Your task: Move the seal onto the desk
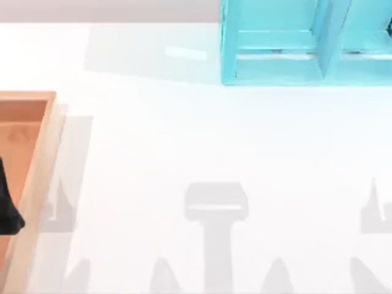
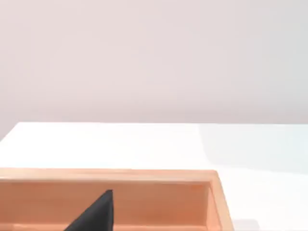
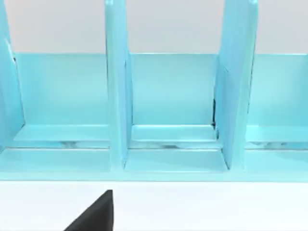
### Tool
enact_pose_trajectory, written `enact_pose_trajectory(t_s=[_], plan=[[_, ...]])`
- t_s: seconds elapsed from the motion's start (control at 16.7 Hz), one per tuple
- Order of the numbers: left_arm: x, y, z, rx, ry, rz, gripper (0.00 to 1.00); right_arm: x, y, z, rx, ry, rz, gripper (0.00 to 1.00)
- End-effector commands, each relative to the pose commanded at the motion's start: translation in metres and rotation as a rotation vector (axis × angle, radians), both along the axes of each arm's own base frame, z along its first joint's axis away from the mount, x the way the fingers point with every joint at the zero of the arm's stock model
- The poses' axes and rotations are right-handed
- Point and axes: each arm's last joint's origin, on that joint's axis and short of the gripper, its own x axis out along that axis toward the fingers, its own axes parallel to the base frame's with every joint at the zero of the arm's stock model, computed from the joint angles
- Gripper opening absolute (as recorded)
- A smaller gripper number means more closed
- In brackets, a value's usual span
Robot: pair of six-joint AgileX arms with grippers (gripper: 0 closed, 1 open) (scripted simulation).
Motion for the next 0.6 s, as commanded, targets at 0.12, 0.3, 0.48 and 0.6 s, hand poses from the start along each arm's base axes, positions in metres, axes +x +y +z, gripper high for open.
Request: enact_pose_trajectory(t_s=[0.12, 0.3, 0.48, 0.6], plan=[[0.000, 0.000, 0.000, 0.000, 0.000, 0.000, 1.00, 0.000, 0.000, 0.000, 0.000, 0.000, 0.000, 1.00], [0.001, 0.002, 0.008, 0.016, 0.063, 0.015, 1.00, 0.000, 0.000, 0.000, 0.000, 0.000, 0.000, 1.00], [0.006, 0.006, 0.026, 0.056, 0.220, 0.044, 1.00, 0.000, 0.000, 0.000, 0.000, 0.000, 0.000, 1.00], [0.015, 0.010, 0.040, 0.090, 0.376, 0.062, 1.00, 0.000, 0.000, 0.000, 0.000, 0.000, 0.000, 1.00]])
